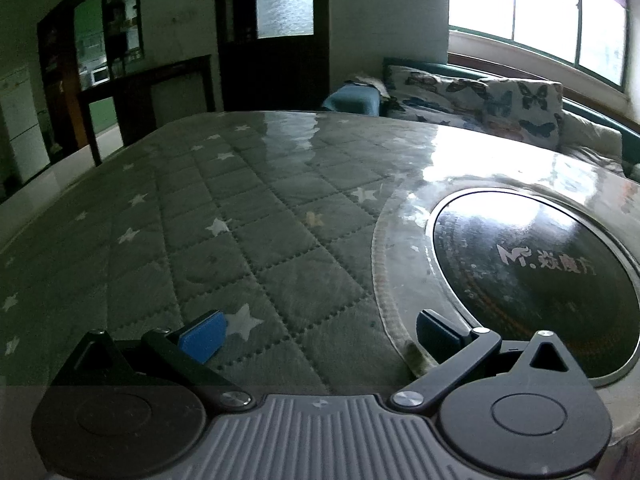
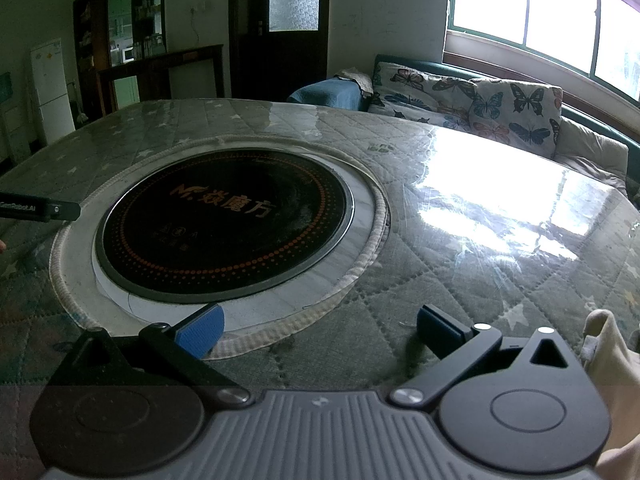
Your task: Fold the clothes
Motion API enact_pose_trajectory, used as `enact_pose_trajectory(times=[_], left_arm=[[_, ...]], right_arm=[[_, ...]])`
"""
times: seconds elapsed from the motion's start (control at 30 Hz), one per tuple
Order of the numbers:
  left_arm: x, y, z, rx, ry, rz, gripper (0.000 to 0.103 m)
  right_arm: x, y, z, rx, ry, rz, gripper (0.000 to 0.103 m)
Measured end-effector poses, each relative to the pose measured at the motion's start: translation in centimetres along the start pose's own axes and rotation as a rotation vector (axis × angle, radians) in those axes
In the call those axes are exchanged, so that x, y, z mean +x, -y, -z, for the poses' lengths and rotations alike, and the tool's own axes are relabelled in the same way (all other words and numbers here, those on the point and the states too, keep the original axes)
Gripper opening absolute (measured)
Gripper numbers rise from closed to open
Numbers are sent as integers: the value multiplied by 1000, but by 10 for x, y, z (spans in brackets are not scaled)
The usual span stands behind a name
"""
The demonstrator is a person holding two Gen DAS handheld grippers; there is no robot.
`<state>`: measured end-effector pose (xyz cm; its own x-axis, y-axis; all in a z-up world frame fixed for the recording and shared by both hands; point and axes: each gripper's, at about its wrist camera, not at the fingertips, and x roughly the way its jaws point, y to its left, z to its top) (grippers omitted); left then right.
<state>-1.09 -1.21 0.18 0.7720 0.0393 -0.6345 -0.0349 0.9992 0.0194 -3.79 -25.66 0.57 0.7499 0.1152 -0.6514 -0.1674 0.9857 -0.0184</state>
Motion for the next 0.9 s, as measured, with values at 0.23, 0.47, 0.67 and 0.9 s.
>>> enact_pose_trajectory(times=[0.23, 0.47, 0.67, 0.9], left_arm=[[-6, 8, 4, -10, -1, -21, 103], [-27, 25, 9, 38, 19, 15, 103], [-46, 49, 9, 73, 21, 60, 103], [-66, 80, 12, 145, 7, 149, 103]], right_arm=[[1, -3, -1, 0, -5, 5, 103], [-12, -5, 4, 30, -2, 3, 103], [-34, -7, 13, 12, 24, 17, 103], [-66, -2, 22, 24, 46, 38, 103]])
